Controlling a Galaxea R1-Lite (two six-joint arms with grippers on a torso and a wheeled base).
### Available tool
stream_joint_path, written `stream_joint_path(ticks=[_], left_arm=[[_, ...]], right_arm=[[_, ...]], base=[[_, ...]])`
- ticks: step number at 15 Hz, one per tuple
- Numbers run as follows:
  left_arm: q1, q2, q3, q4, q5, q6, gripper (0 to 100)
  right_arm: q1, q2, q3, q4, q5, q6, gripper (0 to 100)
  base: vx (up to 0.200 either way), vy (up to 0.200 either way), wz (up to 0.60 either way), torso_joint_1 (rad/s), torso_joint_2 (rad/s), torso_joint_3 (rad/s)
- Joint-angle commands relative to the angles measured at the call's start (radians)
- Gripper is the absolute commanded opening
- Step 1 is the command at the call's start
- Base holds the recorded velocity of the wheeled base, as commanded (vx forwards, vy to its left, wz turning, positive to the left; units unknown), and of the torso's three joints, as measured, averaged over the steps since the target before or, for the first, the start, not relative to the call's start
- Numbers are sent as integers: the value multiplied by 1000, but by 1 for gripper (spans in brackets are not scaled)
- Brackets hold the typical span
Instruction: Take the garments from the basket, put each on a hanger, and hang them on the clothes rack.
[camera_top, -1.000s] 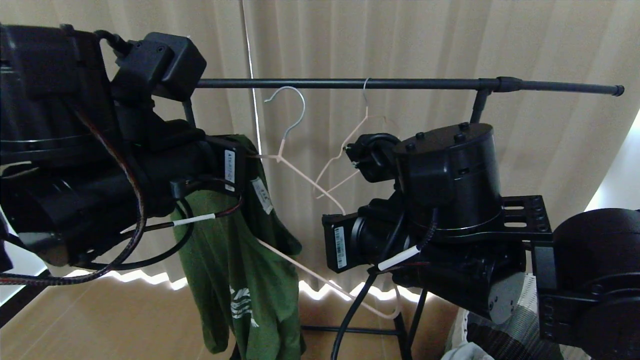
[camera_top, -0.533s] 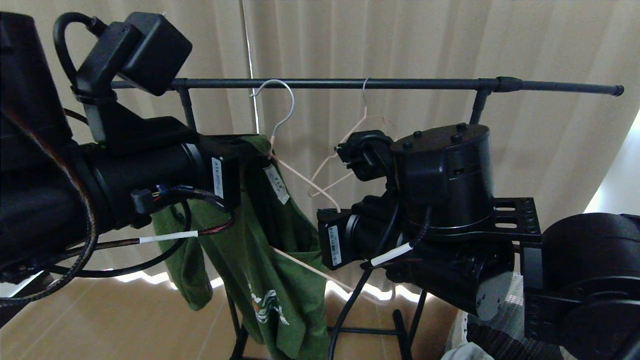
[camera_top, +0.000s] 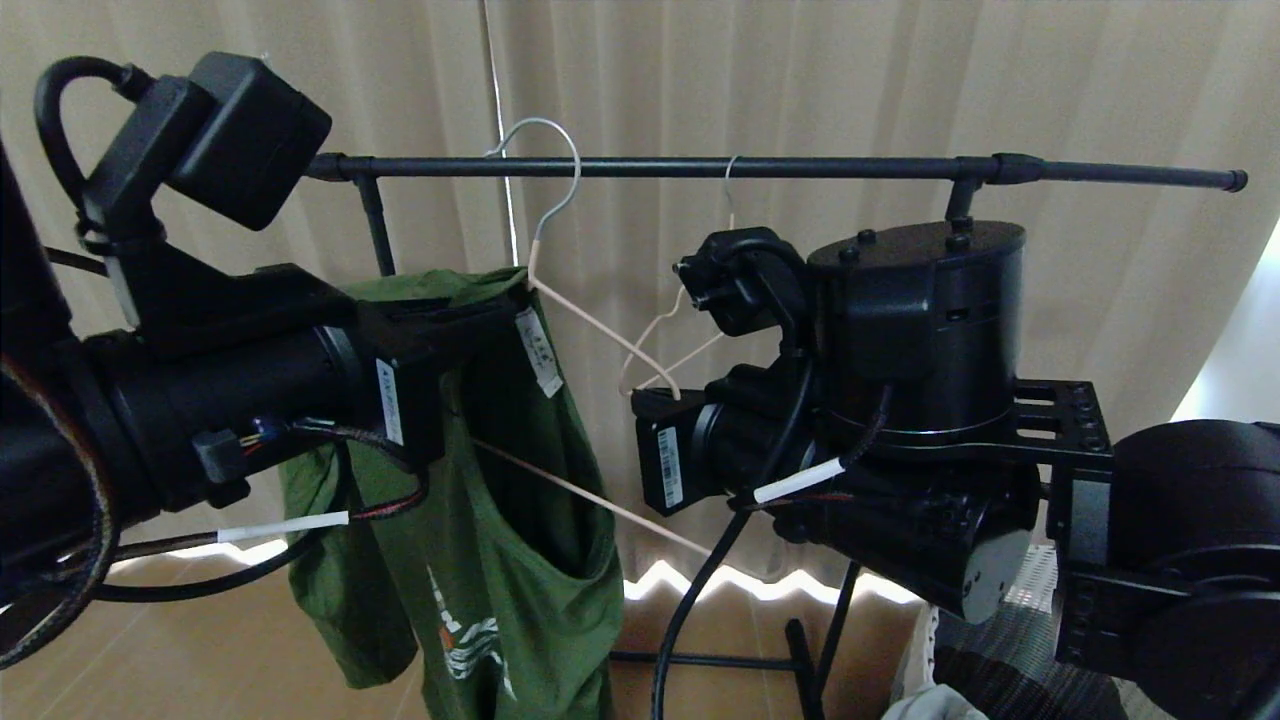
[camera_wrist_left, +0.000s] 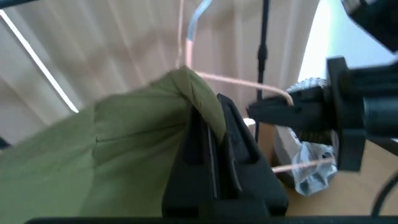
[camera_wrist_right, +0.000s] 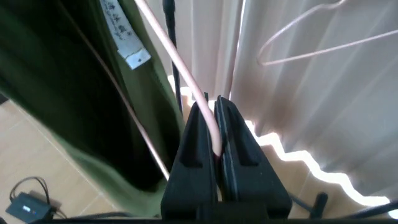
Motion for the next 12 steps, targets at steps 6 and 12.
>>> stream_joint_path(ticks=[6,12], left_arm=[[0,-41,51,-2,-20,2,100],[8,-61,84,-5,-18,13,100]], right_arm=[[-3,-27,-3,-18,0,-21,0],[-29,-63,4,-17,2,-25,0]], base=[[0,0,0,0,0,0],[0,0,0,0,0,0]])
